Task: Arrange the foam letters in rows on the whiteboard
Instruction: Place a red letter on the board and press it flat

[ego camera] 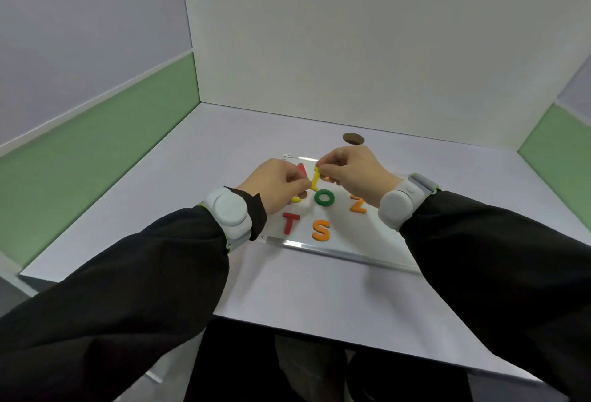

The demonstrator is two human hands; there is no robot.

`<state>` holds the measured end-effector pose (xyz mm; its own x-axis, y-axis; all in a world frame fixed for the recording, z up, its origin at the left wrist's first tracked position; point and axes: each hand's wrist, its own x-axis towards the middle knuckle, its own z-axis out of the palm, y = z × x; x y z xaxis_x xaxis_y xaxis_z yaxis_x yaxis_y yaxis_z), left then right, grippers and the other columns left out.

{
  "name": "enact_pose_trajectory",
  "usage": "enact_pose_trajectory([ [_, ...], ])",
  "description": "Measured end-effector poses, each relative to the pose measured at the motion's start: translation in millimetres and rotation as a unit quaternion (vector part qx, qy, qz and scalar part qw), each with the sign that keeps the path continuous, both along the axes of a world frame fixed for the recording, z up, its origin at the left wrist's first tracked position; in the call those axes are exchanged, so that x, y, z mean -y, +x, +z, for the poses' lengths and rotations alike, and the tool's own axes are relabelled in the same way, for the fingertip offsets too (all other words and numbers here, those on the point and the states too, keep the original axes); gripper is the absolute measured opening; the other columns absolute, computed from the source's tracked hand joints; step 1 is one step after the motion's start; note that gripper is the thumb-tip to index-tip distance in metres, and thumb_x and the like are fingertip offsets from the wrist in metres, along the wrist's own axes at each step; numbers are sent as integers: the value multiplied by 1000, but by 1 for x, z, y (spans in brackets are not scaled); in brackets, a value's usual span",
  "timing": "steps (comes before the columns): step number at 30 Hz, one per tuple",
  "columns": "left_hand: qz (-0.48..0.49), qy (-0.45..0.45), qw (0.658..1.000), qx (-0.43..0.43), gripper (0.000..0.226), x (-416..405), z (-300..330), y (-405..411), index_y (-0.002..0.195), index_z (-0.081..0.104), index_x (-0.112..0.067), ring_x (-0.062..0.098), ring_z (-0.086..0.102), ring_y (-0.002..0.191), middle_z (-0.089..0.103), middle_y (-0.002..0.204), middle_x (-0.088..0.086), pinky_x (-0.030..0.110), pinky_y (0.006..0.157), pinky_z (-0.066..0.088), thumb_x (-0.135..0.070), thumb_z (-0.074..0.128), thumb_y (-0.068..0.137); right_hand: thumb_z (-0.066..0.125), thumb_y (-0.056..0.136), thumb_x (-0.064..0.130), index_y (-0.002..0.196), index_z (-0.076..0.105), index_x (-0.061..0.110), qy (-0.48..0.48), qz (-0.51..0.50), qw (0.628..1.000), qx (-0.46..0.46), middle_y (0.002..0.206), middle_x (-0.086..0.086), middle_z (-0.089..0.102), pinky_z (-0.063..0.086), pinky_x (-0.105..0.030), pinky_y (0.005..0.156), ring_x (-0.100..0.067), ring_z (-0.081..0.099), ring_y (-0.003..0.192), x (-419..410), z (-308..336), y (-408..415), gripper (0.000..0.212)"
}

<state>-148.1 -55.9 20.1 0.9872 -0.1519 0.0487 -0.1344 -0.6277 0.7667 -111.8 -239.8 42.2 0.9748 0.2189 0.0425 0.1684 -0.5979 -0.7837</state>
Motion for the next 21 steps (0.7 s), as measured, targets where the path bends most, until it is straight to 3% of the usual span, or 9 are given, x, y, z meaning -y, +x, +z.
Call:
enact_pose_trajectory([
  [5, -43, 44, 998, 15, 18, 30, 0, -11, 92, 74, -19, 11, 65, 79, 72, 83, -8, 26, 72, 53, -34, 62, 92, 68, 88, 15, 91, 76, 13, -5, -5, 1000, 5, 74, 4, 69, 47, -9, 54, -7, 60, 66, 31, -4, -16, 9],
  [10, -76, 89, 992, 37, 20, 55, -7, -20, 93, 74, -20, 11, 66, 79, 70, 83, -7, 24, 71, 53, -35, 62, 92, 68, 87, 9, 90, 75, 9, -11, -17, 1000, 7, 68, 5, 66, 40, -8, 45, 3, 57, 52, 57, -7, -32, 7],
  [14, -85, 119, 988, 48, 18, 67, -11, -27, 93, 75, -22, 7, 60, 73, 68, 84, -9, 23, 68, 50, -35, 62, 91, 71, 83, 10, 86, 77, 10, -38, -13, 999, 17, 70, -1, 70, 44, -10, 56, 3, 55, 52, 73, -19, -38, 7],
  [17, -100, 157, 981, 56, 20, 73, -15, -32, 94, 76, -23, 8, 59, 73, 68, 85, -8, 25, 67, 49, -34, 60, 89, 73, 82, 12, 87, 77, 9, -56, -7, 998, 18, 70, 5, 70, 48, -14, 62, 2, 58, 56, 81, -26, -45, 7],
  [21, -114, 178, 976, 48, 19, 74, -18, -37, 92, 76, -26, 12, 62, 78, 68, 83, -9, 29, 69, 53, -34, 59, 86, 71, 83, 5, 89, 76, 3, -72, 20, 997, 21, 70, 19, 64, 42, -2, 62, 20, 58, 63, 82, -31, -53, 7],
])
